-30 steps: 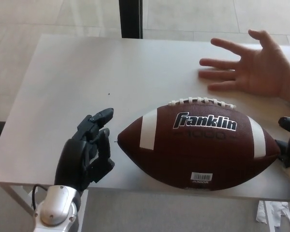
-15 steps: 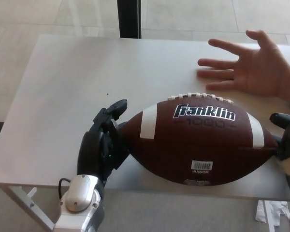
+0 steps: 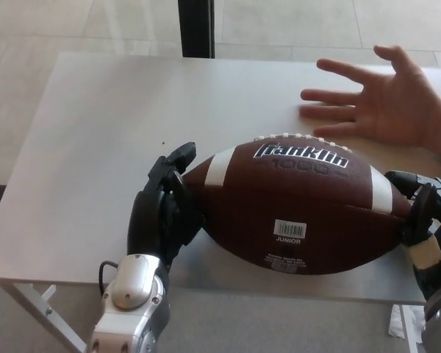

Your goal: The robot uses both its hands to grab the left and right ends of a football kept in the middle of the desk infront of it, lifts it up and places it in the palm of a person

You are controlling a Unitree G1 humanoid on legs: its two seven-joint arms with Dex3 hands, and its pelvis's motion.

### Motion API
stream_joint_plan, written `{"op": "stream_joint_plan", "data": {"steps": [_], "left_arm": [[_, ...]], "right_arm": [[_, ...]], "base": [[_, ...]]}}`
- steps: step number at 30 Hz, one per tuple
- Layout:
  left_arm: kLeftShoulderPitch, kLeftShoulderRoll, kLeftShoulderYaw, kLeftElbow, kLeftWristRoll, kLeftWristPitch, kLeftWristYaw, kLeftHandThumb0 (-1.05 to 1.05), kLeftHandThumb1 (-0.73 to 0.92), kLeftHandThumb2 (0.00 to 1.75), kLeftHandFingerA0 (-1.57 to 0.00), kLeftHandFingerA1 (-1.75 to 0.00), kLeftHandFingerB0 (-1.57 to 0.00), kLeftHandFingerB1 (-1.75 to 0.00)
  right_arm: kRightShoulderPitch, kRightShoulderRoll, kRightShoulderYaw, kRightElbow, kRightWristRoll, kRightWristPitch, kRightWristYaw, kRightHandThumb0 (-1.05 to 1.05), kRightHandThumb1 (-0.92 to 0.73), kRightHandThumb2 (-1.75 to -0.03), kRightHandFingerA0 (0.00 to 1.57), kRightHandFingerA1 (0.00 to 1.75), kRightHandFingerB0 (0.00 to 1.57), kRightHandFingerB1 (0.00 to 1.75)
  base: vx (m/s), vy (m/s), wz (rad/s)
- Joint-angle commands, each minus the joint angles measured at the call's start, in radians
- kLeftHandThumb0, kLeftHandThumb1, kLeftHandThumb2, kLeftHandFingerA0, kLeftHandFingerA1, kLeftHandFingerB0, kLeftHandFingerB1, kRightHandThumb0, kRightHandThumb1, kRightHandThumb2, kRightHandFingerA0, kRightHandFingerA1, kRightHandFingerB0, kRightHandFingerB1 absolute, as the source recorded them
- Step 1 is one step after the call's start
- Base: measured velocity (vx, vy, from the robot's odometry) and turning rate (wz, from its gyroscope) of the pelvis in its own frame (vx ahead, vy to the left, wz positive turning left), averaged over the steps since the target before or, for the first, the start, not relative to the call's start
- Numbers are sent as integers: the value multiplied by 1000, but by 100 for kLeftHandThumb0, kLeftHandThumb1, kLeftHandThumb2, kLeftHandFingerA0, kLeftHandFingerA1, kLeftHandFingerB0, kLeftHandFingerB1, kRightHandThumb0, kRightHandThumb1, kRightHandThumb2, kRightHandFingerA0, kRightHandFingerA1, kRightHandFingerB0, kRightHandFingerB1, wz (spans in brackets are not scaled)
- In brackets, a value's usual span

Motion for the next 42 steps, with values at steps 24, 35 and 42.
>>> {"op": "stream_joint_plan", "data": {"steps": [24,35,42], "left_arm": [[-159,-240,-404,267,103,324,11,-50,79,66,-67,-118,-25,-58],[-231,-279,-363,363,57,258,1,-51,85,69,-62,-114,-22,-57],[-332,-216,-385,315,65,300,-59,-45,92,78,-47,-98,-21,-54]], "right_arm": [[-216,30,205,132,-135,-31,27,-105,-69,-70,52,117,49,91],[-272,29,119,203,-48,25,8,-105,-70,-68,67,108,50,100],[-353,67,-3,258,83,119,-39,-105,-60,-66,96,92,66,94]], "base": [[0,0,0],[0,0,0],[0,0,0]]}}
